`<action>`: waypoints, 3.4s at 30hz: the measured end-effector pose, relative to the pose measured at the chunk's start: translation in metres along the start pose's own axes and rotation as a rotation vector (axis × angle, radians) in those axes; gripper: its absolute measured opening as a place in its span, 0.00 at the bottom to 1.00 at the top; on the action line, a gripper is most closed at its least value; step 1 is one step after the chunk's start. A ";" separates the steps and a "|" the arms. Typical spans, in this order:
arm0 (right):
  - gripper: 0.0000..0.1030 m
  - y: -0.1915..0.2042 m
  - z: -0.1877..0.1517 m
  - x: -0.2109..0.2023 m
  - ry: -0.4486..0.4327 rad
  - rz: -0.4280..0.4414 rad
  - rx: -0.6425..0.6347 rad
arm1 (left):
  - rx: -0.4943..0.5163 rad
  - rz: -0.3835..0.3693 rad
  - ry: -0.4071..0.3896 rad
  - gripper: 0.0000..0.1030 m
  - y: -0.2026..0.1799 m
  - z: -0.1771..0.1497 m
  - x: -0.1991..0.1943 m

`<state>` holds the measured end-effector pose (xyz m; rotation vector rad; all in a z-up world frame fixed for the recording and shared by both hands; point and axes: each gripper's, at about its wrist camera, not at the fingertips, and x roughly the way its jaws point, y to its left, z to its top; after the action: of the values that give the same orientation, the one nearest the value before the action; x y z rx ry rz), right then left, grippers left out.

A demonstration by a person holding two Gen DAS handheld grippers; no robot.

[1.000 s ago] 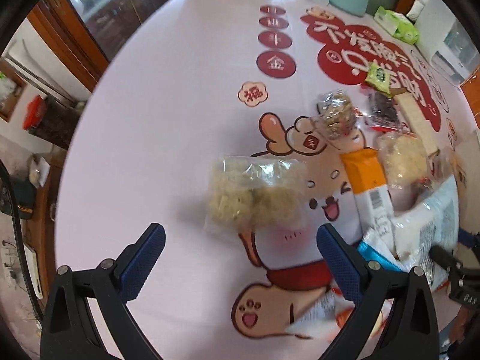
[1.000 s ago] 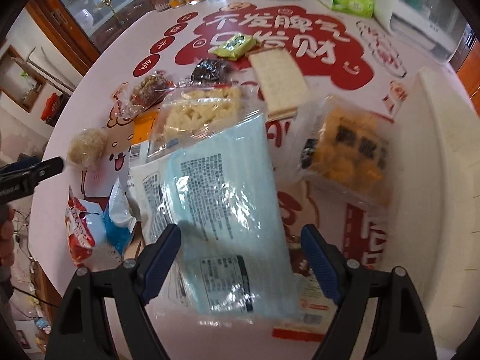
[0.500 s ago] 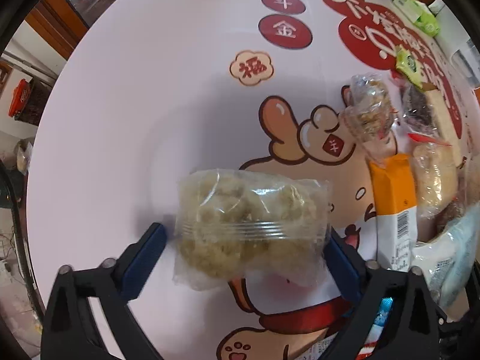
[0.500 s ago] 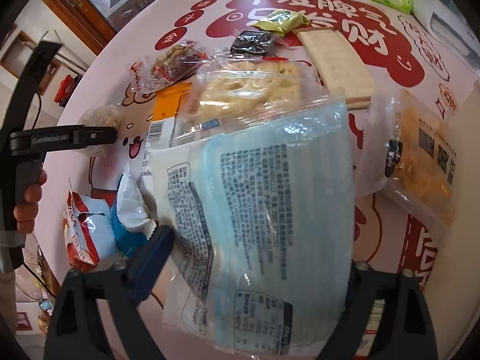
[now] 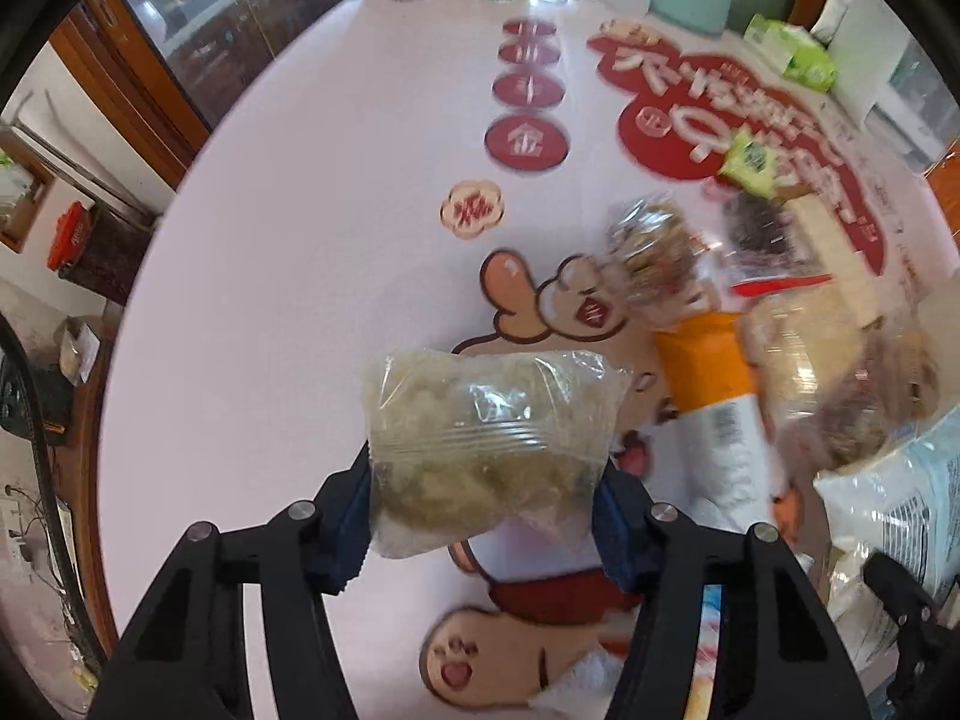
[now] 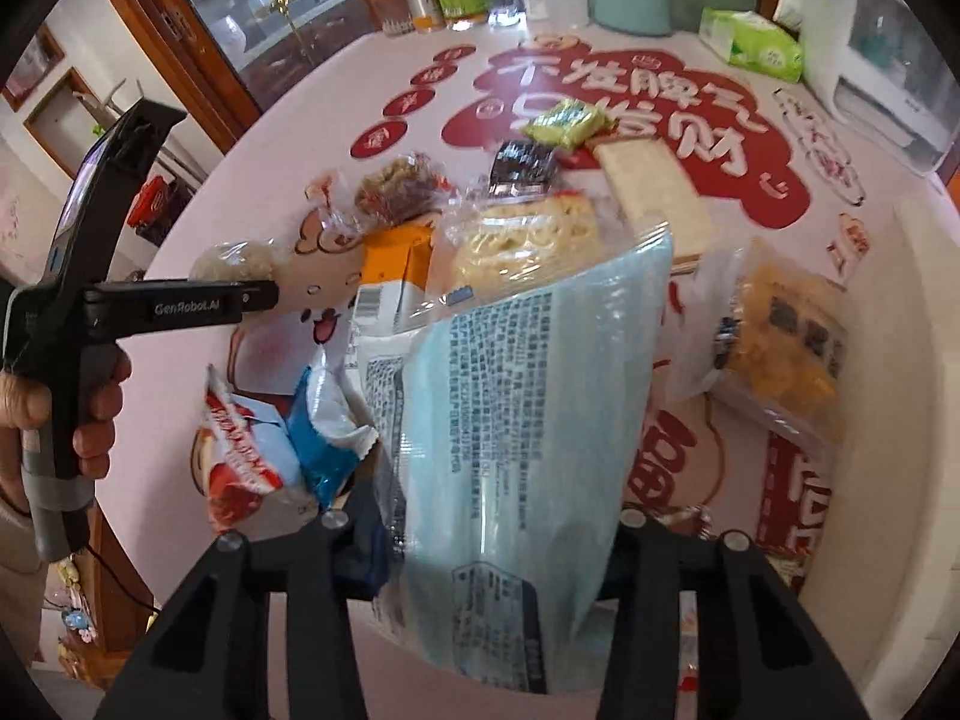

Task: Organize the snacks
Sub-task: 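Carry both bags over the white tray and open both tools to drop them, then move the right tool to a clear nut bag while the left tool grasps the red apple-chip bag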

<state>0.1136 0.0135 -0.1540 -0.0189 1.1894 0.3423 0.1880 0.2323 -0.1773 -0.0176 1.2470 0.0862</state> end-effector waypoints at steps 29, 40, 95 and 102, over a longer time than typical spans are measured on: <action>0.48 -0.148 -0.088 -0.221 -0.441 -0.292 0.307 | 0.488 -0.293 -0.355 0.58 -0.308 -0.057 -0.227; 0.50 -0.225 -0.109 -0.212 -0.390 -0.417 0.420 | 0.535 -0.205 -0.296 0.58 -0.382 -0.063 -0.196; 0.68 -0.244 -0.128 -0.203 -0.477 -0.431 0.504 | 0.371 -0.075 -0.488 0.95 -0.358 -0.081 -0.198; 0.68 -0.236 -0.123 -0.202 -0.528 -0.431 0.505 | 0.358 -0.081 -0.456 0.95 -0.343 -0.080 -0.190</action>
<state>-0.0001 -0.2847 -0.0557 0.2387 0.6919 -0.3258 0.0780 -0.1247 -0.0345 0.2496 0.7906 -0.1958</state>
